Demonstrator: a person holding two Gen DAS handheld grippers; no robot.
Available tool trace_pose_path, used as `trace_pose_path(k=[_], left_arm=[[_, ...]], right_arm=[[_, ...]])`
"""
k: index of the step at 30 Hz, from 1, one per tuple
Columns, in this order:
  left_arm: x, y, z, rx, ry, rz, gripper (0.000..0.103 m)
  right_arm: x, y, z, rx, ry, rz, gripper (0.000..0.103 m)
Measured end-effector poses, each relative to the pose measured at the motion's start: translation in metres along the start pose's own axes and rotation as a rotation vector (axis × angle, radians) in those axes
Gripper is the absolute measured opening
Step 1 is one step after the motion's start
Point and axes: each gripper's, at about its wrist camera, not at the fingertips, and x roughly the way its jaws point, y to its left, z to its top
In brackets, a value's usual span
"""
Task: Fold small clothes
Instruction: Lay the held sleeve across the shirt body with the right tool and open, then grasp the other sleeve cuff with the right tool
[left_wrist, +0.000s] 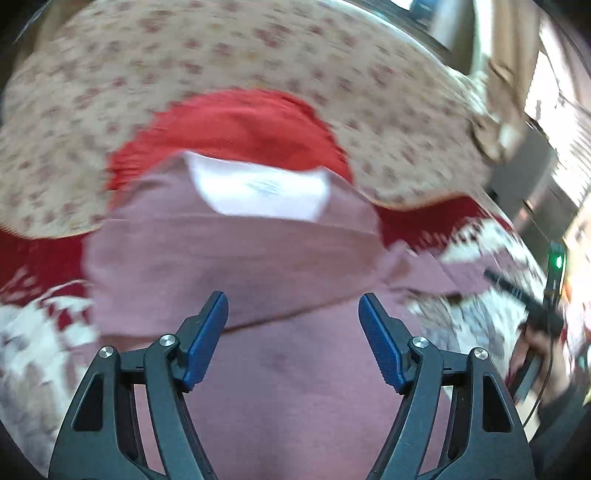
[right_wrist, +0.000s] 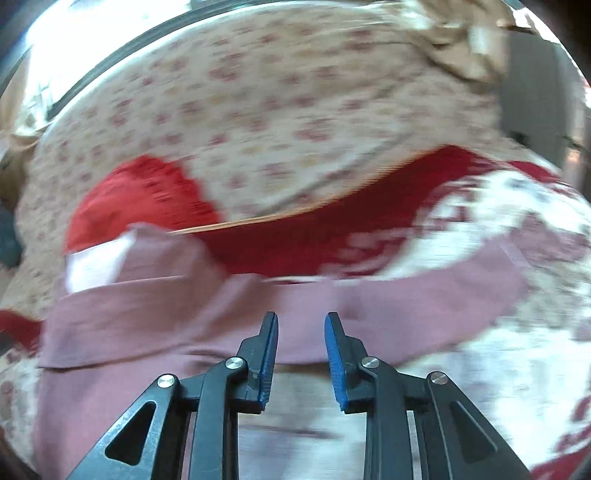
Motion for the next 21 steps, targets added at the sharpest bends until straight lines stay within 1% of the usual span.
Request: trace_pose_path(k=[1,2,3,4,6,7,8,9,10,12,14,16,19,21], left_arm=[[0.011,-0.003,-0.007,0.029,0.005,-0.011,0.074],[0.021,-0.003,-0.012,0.044,0.018,-0.009,0.074],[0.032,0.000,-0.019,0.038,0.048,0.009,0.074],[0.039,0.003,-0.023,0.014,0.080,0.016,0.073],[0.051,0.015,-0.027,-0.057,0.133,-0.019,0.073],[0.054,0.018,-0.027,-0.081,0.147,-0.034,0.073],[0.054,0.021,-0.026,-0.098,0.149,-0.035,0.073],[0.052,0.021,-0.024,-0.105,0.138,-0.035,0.073],[0.050,0.022,-0.021,-0.107,0.123,-0.038,0.073],[0.046,0.022,-0.018,-0.113,0.108,-0.044,0.073],[0.050,0.020,-0.019,-0.120,0.117,-0.055,0.073],[0.057,0.019,-0.022,-0.125,0.149,-0.061,0.073],[0.062,0.019,-0.026,-0.132,0.178,-0.065,0.073],[0.061,0.019,-0.024,-0.136,0.171,-0.067,0.073]], right_arm=[[-0.005,-0.029,-0.001,0.027,-0.033,-0.051,0.025],[-0.008,-0.049,0.001,0.050,-0.048,-0.078,0.024],[-0.013,-0.078,0.000,0.102,-0.070,-0.136,0.025],[-0.016,-0.097,0.000,0.129,-0.081,-0.160,0.025],[-0.015,-0.130,0.000,0.180,-0.100,-0.174,0.025],[-0.010,-0.142,0.000,0.195,-0.090,-0.182,0.025],[-0.002,-0.153,-0.001,0.210,-0.079,-0.163,0.025],[0.005,-0.159,-0.001,0.208,-0.066,-0.147,0.025],[0.011,-0.161,0.000,0.186,-0.057,-0.159,0.025],[0.018,-0.158,0.001,0.143,-0.058,-0.140,0.024],[0.026,-0.158,0.006,0.107,-0.052,-0.143,0.024],[0.035,-0.160,0.010,0.110,-0.044,-0.110,0.024],[0.042,-0.163,0.013,0.127,-0.041,-0.107,0.014],[0.041,-0.167,0.013,0.154,-0.047,-0.104,0.003]])
